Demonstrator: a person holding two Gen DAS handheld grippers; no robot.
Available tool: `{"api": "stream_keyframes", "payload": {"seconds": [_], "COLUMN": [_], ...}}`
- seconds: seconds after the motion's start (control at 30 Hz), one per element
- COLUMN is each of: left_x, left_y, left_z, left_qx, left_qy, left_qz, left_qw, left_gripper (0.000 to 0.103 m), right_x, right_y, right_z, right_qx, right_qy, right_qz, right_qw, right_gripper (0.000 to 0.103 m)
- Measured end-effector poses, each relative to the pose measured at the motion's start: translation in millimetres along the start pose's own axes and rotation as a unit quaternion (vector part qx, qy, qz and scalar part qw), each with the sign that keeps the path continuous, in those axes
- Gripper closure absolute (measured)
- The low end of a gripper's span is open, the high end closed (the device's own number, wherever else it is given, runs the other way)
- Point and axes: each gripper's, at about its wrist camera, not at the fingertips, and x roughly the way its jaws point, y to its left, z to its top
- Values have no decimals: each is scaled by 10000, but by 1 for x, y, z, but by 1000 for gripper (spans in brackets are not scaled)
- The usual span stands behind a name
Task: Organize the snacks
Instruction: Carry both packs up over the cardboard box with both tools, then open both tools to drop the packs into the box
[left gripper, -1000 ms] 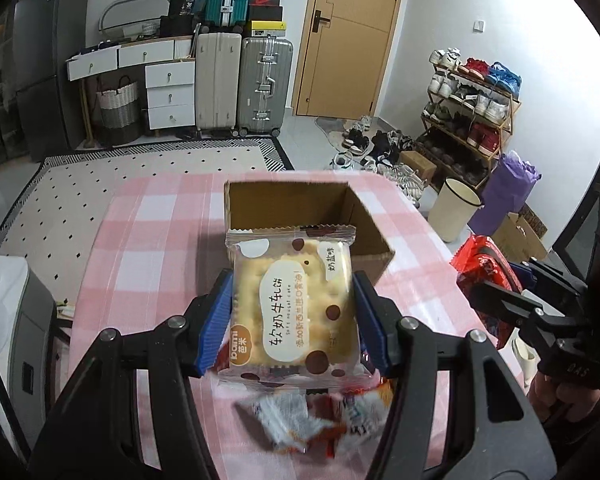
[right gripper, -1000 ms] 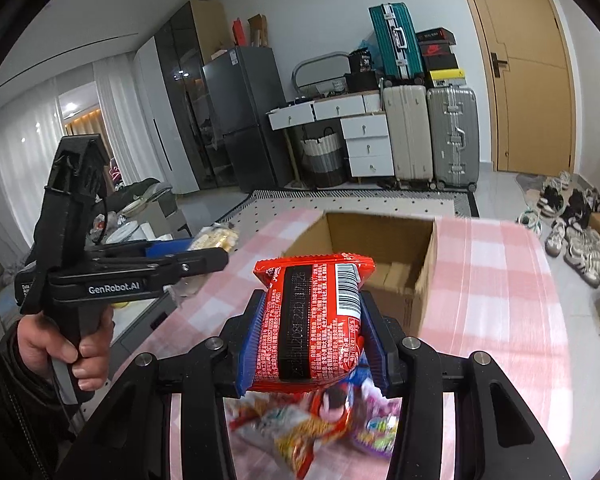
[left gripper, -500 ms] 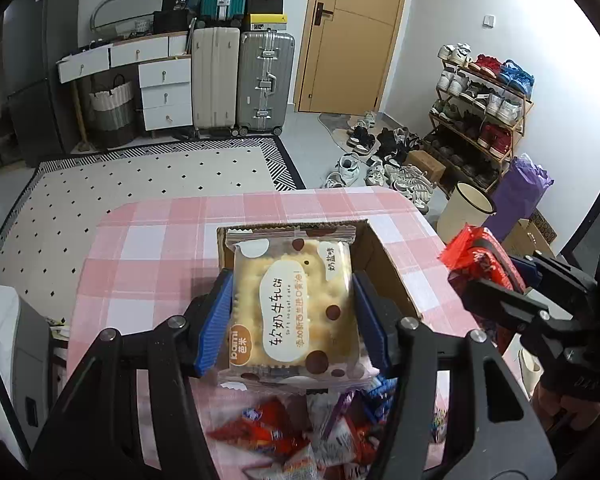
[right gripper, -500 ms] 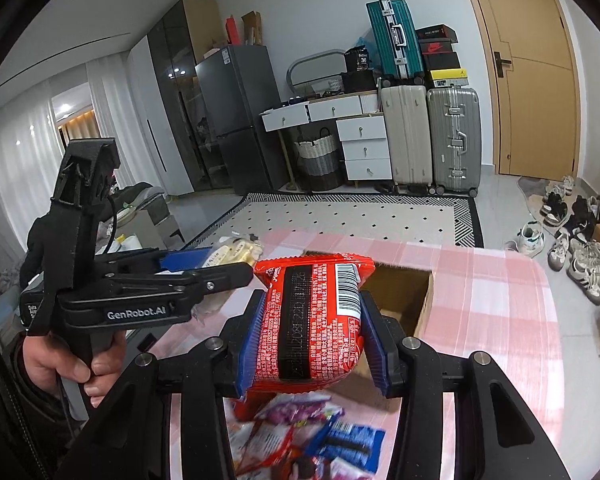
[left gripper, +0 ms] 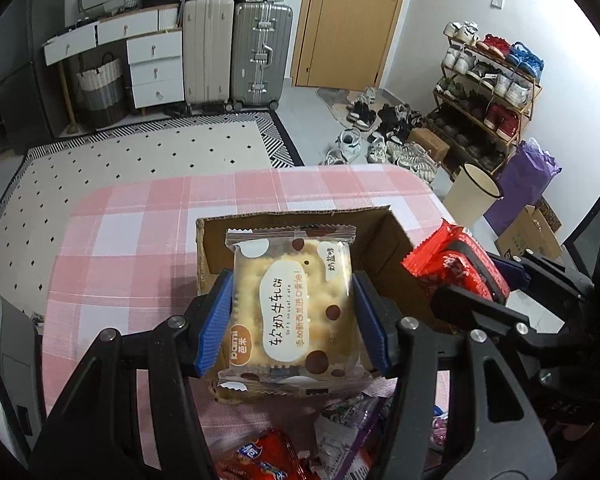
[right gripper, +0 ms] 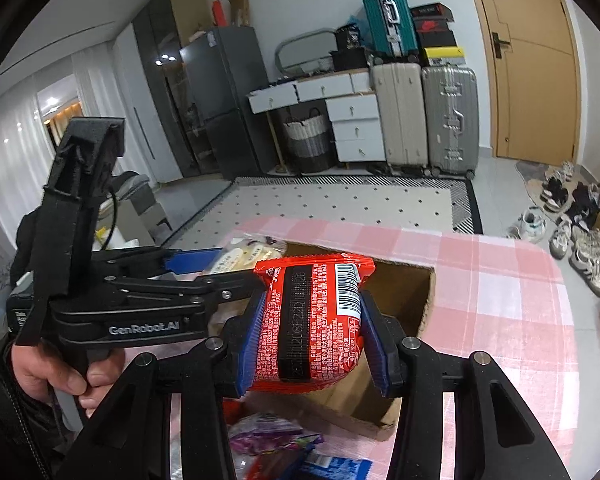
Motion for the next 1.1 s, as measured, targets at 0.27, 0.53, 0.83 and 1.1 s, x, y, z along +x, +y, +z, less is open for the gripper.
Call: {"api": "stream_keyframes", "payload": {"seconds": [0.27,0.53,0.83,1.1], "left_x": [39,38,-15,-80], "left_y": [3,4,3,-4], "left_z": [3,-9,-35,-67], "left_qx": [-155,-221,-181,-151], "left_qy": [157,76,-211,-465], "left_qz": [-108,84,199,449], "left_qw": [9997,9997,9994,9978], "left_gripper": [46,21,21,11], "right_x": [27,16,-39,-102], "right_y": [-19,-25,-19,11], "right_z": [-12,-14,-15,-32], "right_qx": [156,173,260,49], "right_qy": [30,-243,-628,-955], "right_qz": [-181,-254,-269,-316], "right_qw": [9997,9992,9973,9949], "right_gripper": [52,16,16,12]}}
